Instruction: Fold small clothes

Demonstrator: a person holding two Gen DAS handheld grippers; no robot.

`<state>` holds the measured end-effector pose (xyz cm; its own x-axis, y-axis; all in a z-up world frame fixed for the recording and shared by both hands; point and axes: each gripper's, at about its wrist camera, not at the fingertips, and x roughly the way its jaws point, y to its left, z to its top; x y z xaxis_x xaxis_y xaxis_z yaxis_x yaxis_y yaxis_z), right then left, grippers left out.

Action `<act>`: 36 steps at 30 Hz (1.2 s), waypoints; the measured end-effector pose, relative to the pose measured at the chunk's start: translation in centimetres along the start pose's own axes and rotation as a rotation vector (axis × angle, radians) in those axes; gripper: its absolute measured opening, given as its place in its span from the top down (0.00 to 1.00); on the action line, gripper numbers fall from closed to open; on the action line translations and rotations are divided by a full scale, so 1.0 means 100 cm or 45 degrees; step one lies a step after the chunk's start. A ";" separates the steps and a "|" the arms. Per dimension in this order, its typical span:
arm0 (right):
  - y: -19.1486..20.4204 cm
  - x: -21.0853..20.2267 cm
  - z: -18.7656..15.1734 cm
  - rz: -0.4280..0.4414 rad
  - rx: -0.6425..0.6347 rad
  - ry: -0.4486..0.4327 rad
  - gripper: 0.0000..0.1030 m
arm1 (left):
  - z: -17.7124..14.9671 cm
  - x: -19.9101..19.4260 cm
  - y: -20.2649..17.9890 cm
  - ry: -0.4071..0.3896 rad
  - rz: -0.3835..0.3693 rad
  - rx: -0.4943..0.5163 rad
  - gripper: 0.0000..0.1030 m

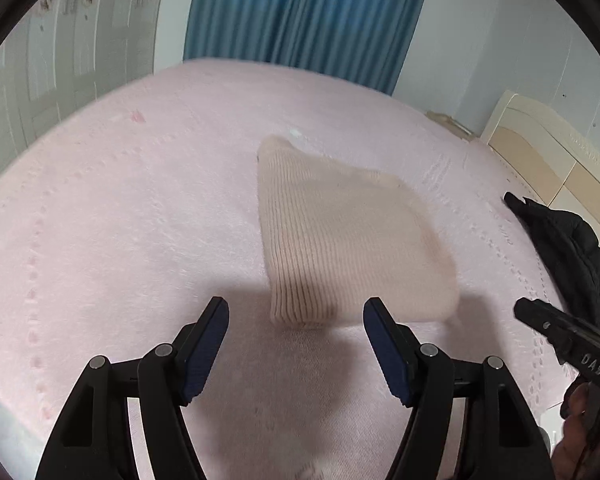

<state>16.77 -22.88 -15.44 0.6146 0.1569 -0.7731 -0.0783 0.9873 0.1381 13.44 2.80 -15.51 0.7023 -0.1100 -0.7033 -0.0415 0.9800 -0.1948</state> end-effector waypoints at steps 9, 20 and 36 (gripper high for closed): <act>0.010 -0.103 -0.005 -0.013 -0.018 -0.153 0.07 | 0.012 -0.080 -0.031 -0.018 0.092 0.081 0.28; 0.028 -0.161 -0.005 -0.053 -0.047 -0.185 0.02 | 0.012 -0.146 -0.054 -0.114 0.142 0.130 0.26; 0.034 -0.172 -0.004 -0.064 -0.068 -0.187 0.02 | 0.014 -0.164 -0.048 -0.139 0.168 0.118 0.26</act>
<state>5.59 -22.25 -1.97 0.7267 0.1059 -0.6788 -0.0835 0.9943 0.0657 3.08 0.17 -2.11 0.7684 0.0338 -0.6391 -0.0763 0.9963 -0.0389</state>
